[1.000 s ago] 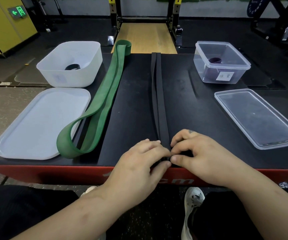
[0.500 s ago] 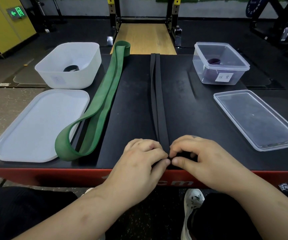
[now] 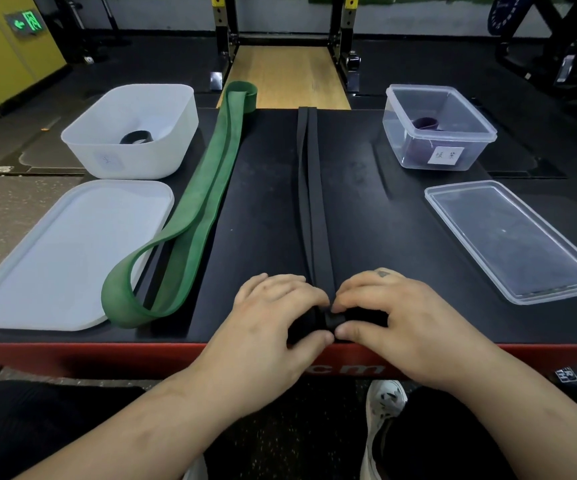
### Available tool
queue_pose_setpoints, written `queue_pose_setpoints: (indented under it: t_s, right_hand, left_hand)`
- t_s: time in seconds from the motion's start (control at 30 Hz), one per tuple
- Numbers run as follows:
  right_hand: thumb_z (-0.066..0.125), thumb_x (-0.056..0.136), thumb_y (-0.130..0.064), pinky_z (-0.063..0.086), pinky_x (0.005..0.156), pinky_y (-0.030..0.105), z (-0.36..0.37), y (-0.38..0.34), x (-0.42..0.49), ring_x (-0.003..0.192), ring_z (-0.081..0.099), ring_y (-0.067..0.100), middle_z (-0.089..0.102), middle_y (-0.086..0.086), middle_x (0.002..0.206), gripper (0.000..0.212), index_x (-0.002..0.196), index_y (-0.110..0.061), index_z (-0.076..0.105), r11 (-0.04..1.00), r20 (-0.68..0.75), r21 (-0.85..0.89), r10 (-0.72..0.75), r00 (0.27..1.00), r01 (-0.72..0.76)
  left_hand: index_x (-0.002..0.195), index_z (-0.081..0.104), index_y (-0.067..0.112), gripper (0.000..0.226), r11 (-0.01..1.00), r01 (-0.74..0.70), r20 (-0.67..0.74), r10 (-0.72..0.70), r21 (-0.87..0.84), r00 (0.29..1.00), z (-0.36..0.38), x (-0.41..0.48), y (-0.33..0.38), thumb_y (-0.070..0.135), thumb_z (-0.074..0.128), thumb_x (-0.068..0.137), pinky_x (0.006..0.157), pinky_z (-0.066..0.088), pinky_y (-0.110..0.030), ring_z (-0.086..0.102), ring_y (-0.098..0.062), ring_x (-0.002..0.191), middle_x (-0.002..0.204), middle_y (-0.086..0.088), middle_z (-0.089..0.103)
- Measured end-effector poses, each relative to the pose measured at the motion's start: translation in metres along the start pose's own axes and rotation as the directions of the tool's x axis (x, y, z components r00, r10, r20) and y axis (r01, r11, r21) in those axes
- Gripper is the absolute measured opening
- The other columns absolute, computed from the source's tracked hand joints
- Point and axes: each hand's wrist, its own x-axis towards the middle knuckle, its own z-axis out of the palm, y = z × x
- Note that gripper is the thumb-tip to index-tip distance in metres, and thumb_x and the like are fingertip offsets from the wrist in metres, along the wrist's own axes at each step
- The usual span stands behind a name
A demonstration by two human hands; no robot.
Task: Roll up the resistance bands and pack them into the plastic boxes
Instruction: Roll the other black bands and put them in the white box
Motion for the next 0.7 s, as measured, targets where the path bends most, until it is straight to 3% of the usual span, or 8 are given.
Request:
queue_pose_setpoints:
  t_s: [0.23, 0.4, 0.53, 0.7]
  right_hand:
    - [0.071, 0.090, -0.049, 0.043, 0.104, 0.034, 0.0013, 0.0044, 0.0043, 0.118, 0.052, -0.001, 0.060, -0.033, 0.114, 0.018, 0.105, -0.041, 0.075, 0.999, -0.023, 0.036, -0.040, 0.999, 0.041]
    - [0.073, 0.094, -0.040, 0.041, 0.099, 0.026, 0.0012, 0.0037, 0.0104, 0.115, 0.056, 0.001, 0.064, -0.028, 0.108, 0.005, 0.096, -0.041, 0.077, 0.991, -0.008, 0.134, -0.005, 1.000, 0.006]
    - [0.071, 0.095, -0.040, 0.042, 0.102, 0.029, 0.0046, 0.0034, 0.0104, 0.115, 0.054, -0.003, 0.062, -0.031, 0.111, 0.010, 0.102, -0.042, 0.077, 0.997, -0.030, 0.077, 0.003, 1.000, -0.001]
    - [0.067, 0.092, -0.048, 0.046, 0.097, 0.029, 0.0042, -0.0031, 0.0044, 0.116, 0.051, -0.003, 0.060, -0.030, 0.109, 0.019, 0.109, -0.054, 0.060, 0.998, -0.057, 0.057, 0.043, 0.997, -0.039]
  left_hand:
    - [0.112, 0.069, 0.040, 0.031, 1.000, 0.018, -0.087, -0.020, -0.016, 0.996, 0.0047, 0.0022, 0.0000, 0.056, 0.058, 0.088, 0.123, 0.022, -0.039, 0.040, 0.007, 0.135, 0.120, 0.026, 0.061]
    - [0.107, 0.072, 0.039, 0.032, 0.997, 0.043, -0.087, -0.049, -0.064, 0.995, 0.0013, 0.0068, -0.0025, 0.058, 0.055, 0.088, 0.123, 0.023, -0.039, 0.040, 0.010, 0.134, 0.114, 0.028, 0.064]
    - [0.106, 0.074, 0.037, 0.033, 0.996, 0.064, -0.088, -0.069, -0.060, 0.994, 0.0030, 0.0071, -0.0018, 0.058, 0.054, 0.089, 0.123, 0.021, -0.039, 0.039, 0.007, 0.136, 0.114, 0.026, 0.064]
    - [0.110, 0.073, 0.037, 0.036, 0.995, 0.073, -0.042, -0.076, -0.063, 0.996, -0.0009, 0.0081, -0.0019, 0.058, 0.052, 0.091, 0.124, 0.014, -0.034, 0.033, 0.008, 0.140, 0.118, 0.028, 0.061]
